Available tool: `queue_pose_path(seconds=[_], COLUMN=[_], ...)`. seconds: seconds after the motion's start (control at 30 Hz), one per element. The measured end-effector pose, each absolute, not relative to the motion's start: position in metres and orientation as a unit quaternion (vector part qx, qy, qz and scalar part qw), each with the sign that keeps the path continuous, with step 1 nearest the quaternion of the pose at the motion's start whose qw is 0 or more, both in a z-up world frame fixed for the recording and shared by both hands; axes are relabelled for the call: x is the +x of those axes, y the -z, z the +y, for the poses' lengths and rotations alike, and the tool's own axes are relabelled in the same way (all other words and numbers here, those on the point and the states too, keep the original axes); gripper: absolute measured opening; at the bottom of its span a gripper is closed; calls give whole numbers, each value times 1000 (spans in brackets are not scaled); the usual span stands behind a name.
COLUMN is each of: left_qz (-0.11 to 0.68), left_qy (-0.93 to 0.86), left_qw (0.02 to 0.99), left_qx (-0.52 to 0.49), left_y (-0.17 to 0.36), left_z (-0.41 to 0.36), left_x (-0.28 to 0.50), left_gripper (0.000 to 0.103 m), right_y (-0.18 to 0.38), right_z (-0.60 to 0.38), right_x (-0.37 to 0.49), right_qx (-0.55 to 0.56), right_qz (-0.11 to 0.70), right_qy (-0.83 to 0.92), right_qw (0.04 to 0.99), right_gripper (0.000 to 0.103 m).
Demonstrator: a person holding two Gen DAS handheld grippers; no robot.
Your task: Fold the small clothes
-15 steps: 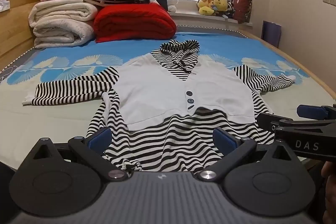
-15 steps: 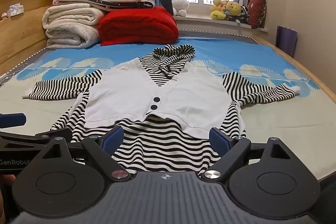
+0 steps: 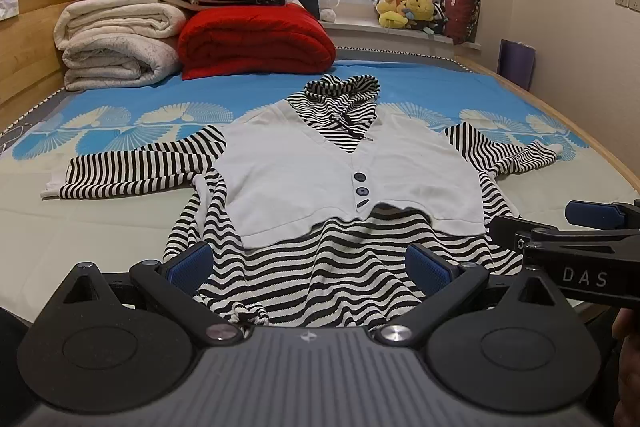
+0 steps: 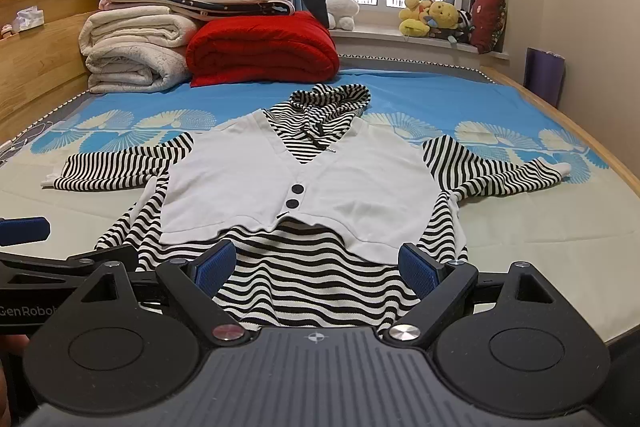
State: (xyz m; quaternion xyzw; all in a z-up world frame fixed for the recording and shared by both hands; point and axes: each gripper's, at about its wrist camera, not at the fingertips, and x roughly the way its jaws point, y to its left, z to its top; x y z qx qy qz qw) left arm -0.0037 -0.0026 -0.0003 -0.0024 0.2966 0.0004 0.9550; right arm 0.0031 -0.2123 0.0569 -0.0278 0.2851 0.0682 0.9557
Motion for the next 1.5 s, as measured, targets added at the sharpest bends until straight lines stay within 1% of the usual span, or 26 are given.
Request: queue_pose_path(seconds=[0.77, 0.83, 0.9, 1.0, 1.13, 1.2, 1.23, 1.3, 1.33, 1.37, 1.4, 1.43, 1.47, 1.5], left_qz=[297, 294, 290, 282, 271, 281, 305, 346, 376, 429, 456, 482, 512, 523], left_qy=[1, -2, -8, 2, 25, 31, 26, 10, -6, -25, -28, -30, -38, -50], left_qw=[955, 956, 957, 959, 962, 959, 951, 938, 927, 903, 888, 872, 854, 847], left_qx=[-1, 0, -5, -4, 11, 19, 29, 28, 3, -21, -57, -78, -82, -74], left_y=[1, 0, -5, -20, -38, -34, -24, 2, 17, 31, 41, 52, 64, 70], left_z=[-2, -1, 8, 27, 53, 68, 76, 91, 98, 106, 114, 118, 119, 118], left_x=[-1, 0, 3, 20, 48, 67, 79, 94, 102, 113, 119, 124, 127, 130], left_gripper=[102, 102, 102, 101, 97, 94, 89, 85, 82, 80, 79, 79, 79, 79], right_y=[-57, -58, -61, -76, -96, -97, -93, -72, -60, -47, -35, -22, -11, -1], right_z=[-213, -215, -222, -247, -286, -307, -315, -330, -336, -342, -349, -353, -356, -356], right_x=[3, 3, 5, 14, 41, 57, 64, 78, 84, 92, 98, 104, 108, 111], right_qx=[-29, -27, -9, 26, 22, 20, 20, 19, 24, 42, 74, 102, 111, 110], right_qz=[283, 278, 271, 257, 240, 243, 251, 281, 302, 337, 370, 399, 424, 447], right_qy=[-68, -65, -57, -40, -12, 3, 7, 25, 35, 44, 47, 48, 52, 59], right_qw=[956, 958, 961, 965, 970, 970, 968, 959, 952, 939, 925, 910, 897, 886], right_gripper=[89, 87, 80, 74, 74, 74, 74, 73, 73, 68, 63, 63, 62, 61])
